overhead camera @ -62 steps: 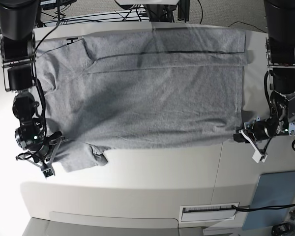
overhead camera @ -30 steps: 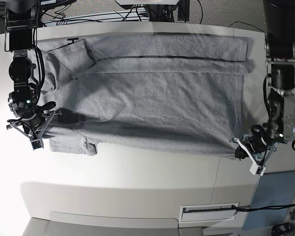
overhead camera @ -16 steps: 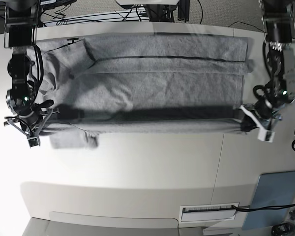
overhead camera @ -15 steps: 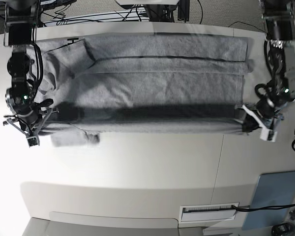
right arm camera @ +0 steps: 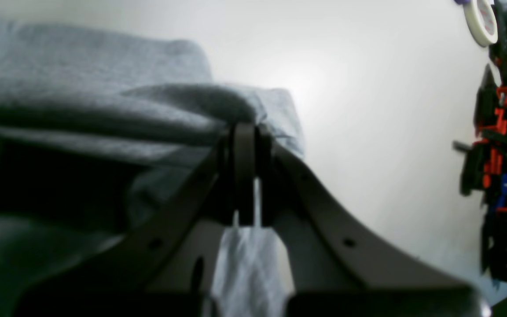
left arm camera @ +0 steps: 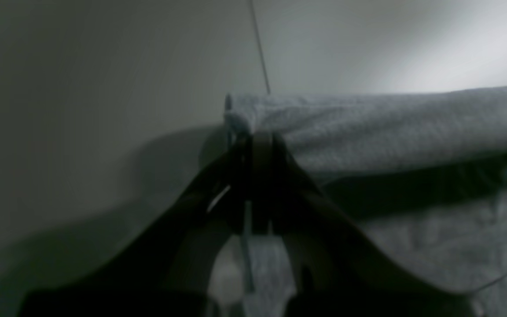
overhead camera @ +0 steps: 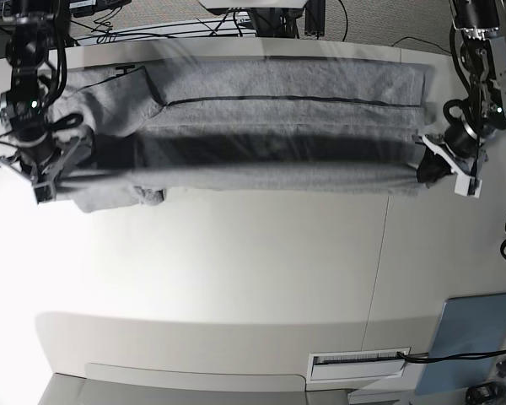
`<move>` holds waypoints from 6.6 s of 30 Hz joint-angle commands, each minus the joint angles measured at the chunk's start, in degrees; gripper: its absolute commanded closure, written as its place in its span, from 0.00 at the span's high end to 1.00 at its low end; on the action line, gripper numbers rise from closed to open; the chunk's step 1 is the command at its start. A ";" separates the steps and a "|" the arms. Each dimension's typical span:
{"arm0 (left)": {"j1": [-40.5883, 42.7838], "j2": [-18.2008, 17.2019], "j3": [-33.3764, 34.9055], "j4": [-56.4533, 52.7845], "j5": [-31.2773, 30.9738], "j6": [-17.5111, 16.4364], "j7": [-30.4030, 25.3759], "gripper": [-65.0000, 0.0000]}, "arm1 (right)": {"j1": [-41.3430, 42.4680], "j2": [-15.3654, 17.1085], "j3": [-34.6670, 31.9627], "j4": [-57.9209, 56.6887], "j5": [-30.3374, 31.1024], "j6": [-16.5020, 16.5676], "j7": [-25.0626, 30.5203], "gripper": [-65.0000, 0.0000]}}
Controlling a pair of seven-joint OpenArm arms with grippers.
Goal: Fold the T-shirt properly
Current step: 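Fold the hem over toward the collar with both grippers, then release the hem and raise the left gripper off the shirt, then grasp the folded strip end with the left gripper and fold it toward the right gripper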
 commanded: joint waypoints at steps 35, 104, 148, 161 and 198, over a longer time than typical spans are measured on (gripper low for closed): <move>7.43 -1.42 -0.50 0.90 1.97 1.16 -2.78 0.00 | -23.08 0.79 0.92 5.05 -3.58 -10.40 3.50 0.00; 7.19 1.18 -2.29 -12.00 -11.30 0.48 2.32 0.00 | -23.34 0.81 0.92 5.05 -3.58 -10.80 6.01 0.28; 11.32 26.91 34.82 25.79 19.56 26.64 3.19 0.00 | -23.32 0.83 0.92 5.05 -3.65 -10.80 10.01 0.28; 9.99 27.36 34.82 25.20 18.88 20.28 3.32 0.29 | -23.30 0.81 0.92 5.05 -3.61 -10.82 10.16 0.28; 2.01 27.21 34.73 12.52 44.81 23.89 3.41 0.00 | -23.04 1.11 0.94 5.05 -6.62 -10.82 7.69 0.46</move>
